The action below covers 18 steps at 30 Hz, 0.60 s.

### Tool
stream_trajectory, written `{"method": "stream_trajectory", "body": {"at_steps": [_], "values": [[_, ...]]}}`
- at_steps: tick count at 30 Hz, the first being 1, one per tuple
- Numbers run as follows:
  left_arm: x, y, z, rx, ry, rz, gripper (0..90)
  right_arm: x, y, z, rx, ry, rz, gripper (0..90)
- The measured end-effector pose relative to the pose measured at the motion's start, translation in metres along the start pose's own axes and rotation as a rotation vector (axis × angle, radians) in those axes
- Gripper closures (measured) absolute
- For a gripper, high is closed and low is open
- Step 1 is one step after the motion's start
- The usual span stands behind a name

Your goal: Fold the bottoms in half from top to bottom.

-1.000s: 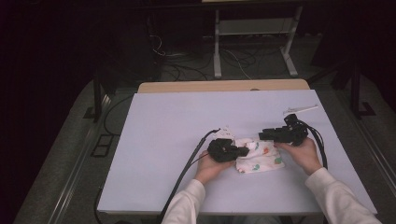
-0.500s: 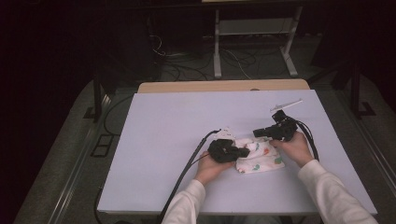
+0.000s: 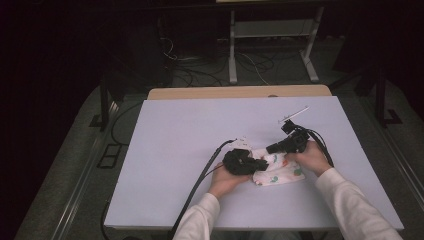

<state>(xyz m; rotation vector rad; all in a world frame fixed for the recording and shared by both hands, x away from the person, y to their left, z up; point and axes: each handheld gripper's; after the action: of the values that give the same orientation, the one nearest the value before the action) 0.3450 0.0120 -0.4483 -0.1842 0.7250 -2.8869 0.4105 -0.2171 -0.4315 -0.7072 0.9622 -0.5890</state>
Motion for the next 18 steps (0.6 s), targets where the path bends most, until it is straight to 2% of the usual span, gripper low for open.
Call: {"method": "stream_trajectory", "body": {"at_steps": [4, 8, 10, 13, 18], "values": [[0.000, -0.005, 0.002, -0.004, -0.001, 0.010, 70.8, -0.001, -0.002, -0.001, -0.007, -0.005, 0.021, 88.5], [-0.001, -0.014, 0.006, 0.030, -0.019, 0.030, 64.3, -0.005, -0.008, -0.005, -0.017, -0.024, 0.020, 88.5], [-0.002, -0.019, 0.007, 0.047, -0.027, 0.054, 60.6, -0.007, -0.011, -0.007, -0.015, -0.034, 0.025, 88.5], [-0.004, -0.022, 0.008, 0.065, -0.038, 0.087, 58.2, -0.011, -0.018, -0.012, -0.010, -0.047, 0.035, 88.5], [-0.006, -0.025, 0.007, 0.085, -0.057, 0.116, 56.9, -0.017, -0.024, -0.023, -0.013, -0.077, 0.044, 88.5]]}}
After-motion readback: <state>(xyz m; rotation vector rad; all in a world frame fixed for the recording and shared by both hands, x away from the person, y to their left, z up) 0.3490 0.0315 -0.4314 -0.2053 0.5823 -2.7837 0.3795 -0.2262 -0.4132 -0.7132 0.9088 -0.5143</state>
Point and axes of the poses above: each handheld gripper's, and its own axes: y roughly forward along the jaws, z roughly out of its top, x roughly to its right, and after that the axes turned 15 degrees about y, right-handed
